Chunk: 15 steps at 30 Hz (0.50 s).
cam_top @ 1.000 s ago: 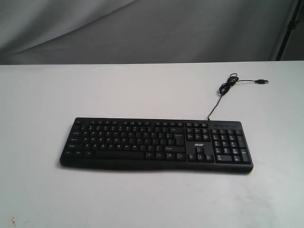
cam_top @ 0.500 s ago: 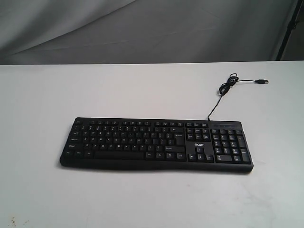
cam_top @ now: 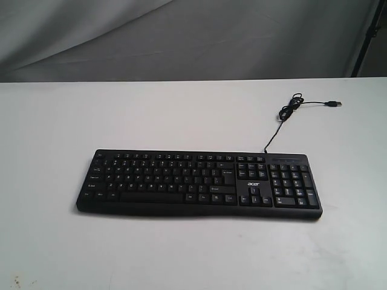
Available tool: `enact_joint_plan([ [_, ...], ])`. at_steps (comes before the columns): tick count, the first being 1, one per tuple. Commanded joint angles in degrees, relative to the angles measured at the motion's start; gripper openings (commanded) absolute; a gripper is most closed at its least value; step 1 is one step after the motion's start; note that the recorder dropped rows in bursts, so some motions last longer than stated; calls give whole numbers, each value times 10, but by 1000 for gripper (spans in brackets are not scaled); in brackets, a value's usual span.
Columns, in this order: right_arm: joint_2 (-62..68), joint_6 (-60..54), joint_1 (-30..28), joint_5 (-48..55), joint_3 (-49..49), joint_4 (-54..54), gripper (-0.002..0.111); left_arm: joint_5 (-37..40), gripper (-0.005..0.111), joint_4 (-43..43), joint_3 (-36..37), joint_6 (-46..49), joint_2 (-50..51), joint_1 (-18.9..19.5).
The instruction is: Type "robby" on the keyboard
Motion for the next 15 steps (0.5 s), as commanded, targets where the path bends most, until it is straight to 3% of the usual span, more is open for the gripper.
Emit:
enact_joint_plan([
  [1,-1,4,2,30,3,-71,0,-3,0,3,2,-2,-2,-4],
  [15,-1,-48,17,129,3,-87,0,-3,0,3,2,-2,-2,-4],
])
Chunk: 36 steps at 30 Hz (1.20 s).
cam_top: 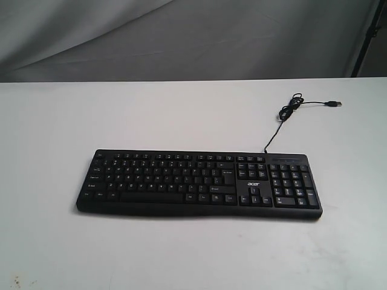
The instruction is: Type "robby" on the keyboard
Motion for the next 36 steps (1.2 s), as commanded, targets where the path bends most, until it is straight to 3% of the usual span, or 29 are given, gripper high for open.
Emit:
enact_joint_plan([
  [1,-1,-11,6,14,3,-10,0,-3,0,3,2,-2,-2,-4],
  [13,-1,-11,19,72,3,-12,0,-3,0,3,2,-2,-2,-4],
  [36,-1,-8,19,50,22,16,0,-3,0,3,2,-2,-2,-4],
])
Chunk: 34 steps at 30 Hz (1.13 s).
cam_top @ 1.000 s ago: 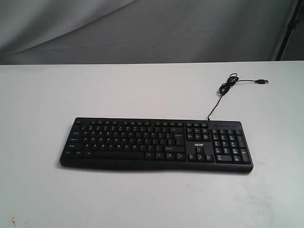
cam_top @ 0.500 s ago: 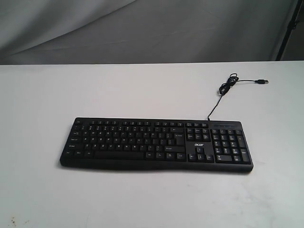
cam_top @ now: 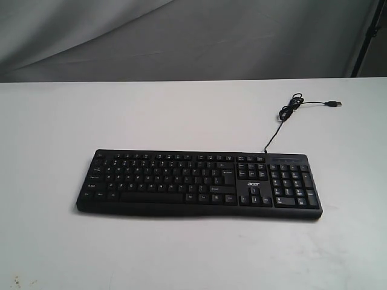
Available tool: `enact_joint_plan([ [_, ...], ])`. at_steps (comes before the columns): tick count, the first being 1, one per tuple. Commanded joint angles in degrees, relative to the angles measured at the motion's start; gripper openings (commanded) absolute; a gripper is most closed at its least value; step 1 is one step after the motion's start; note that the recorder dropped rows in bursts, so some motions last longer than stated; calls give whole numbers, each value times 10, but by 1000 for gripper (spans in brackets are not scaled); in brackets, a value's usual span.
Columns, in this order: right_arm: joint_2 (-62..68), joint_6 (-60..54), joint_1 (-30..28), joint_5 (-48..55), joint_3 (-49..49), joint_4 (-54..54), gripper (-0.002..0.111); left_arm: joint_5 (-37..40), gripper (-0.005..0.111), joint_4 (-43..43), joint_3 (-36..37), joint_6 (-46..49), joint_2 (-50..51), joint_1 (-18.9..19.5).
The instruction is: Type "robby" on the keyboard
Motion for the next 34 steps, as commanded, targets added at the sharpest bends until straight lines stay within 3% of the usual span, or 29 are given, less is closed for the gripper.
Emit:
enact_joint_plan([
  [1,-1,-2,2,-8,1,14,0,-3,0,3,2,-2,-2,-4],
  [34,-1,-2,2,-8,1,20,0,-3,0,3,2,-2,-2,-4],
])
